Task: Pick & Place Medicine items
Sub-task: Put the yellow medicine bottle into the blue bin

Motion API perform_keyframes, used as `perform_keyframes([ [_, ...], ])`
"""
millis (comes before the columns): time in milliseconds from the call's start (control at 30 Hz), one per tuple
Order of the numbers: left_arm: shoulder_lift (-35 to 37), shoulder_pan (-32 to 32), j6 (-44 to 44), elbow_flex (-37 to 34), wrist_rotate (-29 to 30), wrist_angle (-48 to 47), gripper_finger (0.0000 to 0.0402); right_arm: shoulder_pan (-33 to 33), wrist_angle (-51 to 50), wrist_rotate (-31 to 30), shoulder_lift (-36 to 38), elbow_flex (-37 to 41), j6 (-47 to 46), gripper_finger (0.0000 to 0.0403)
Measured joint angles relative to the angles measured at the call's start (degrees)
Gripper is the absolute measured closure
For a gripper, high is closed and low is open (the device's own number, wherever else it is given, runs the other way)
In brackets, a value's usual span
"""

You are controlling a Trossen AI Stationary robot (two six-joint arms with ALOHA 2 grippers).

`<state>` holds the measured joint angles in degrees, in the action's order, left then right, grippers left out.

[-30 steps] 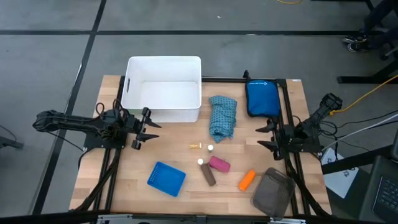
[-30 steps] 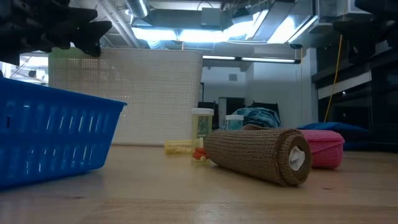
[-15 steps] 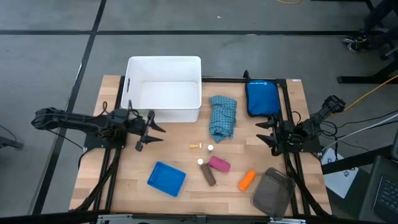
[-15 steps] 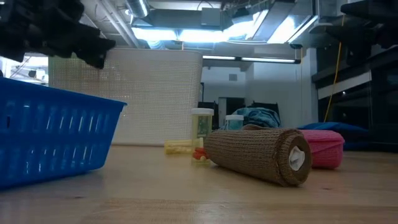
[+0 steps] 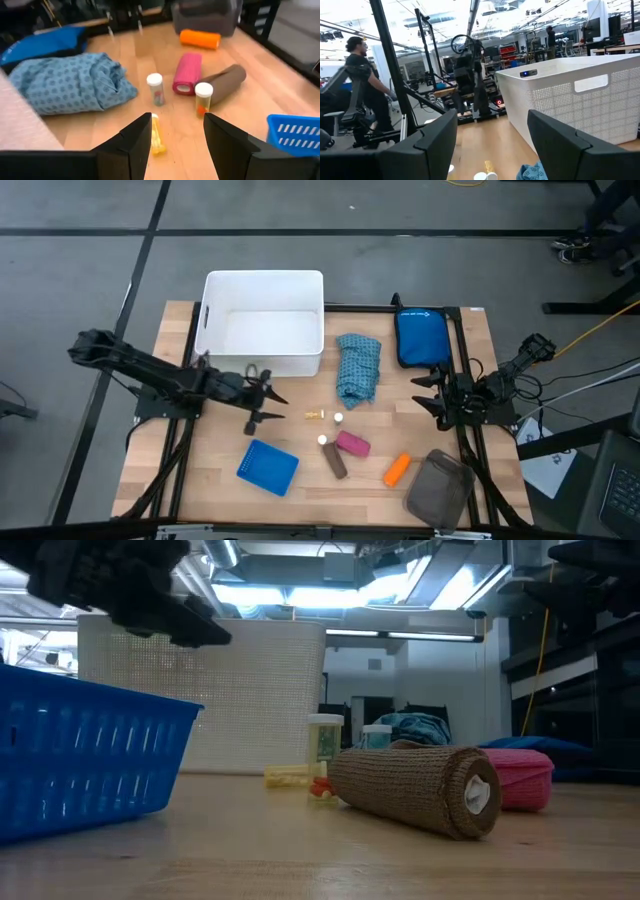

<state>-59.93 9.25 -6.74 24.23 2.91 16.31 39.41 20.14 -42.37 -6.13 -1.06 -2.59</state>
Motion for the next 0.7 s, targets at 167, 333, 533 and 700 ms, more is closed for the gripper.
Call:
perform_keyframes([
  [167, -10.8, 1.0, 0.6, 8.1, 4.8, -3.4, 0.0224, 0.0, 0.0, 0.0, 0.0, 0.0, 0.0, 0.0158],
  [333, -20.5, 0.9, 4.4, 17.1, 6.6, -6.3, 0.0224, 0.0, 0.0, 0.0, 0.0, 0.0, 0.0, 0.0158],
  [533, -30.3, 0.9, 8.7, 27.8, 6.6, -18.1, 0.0224, 0.0, 0.0, 0.0, 0.0, 0.0, 0.0, 0.0158],
  [700, -37.4, 0.7, 9.0, 32.8, 4.5, -21.7, 0.0224, 0.0, -0.4, 1.4, 0.0, 0.0, 0.0, 0.0158],
])
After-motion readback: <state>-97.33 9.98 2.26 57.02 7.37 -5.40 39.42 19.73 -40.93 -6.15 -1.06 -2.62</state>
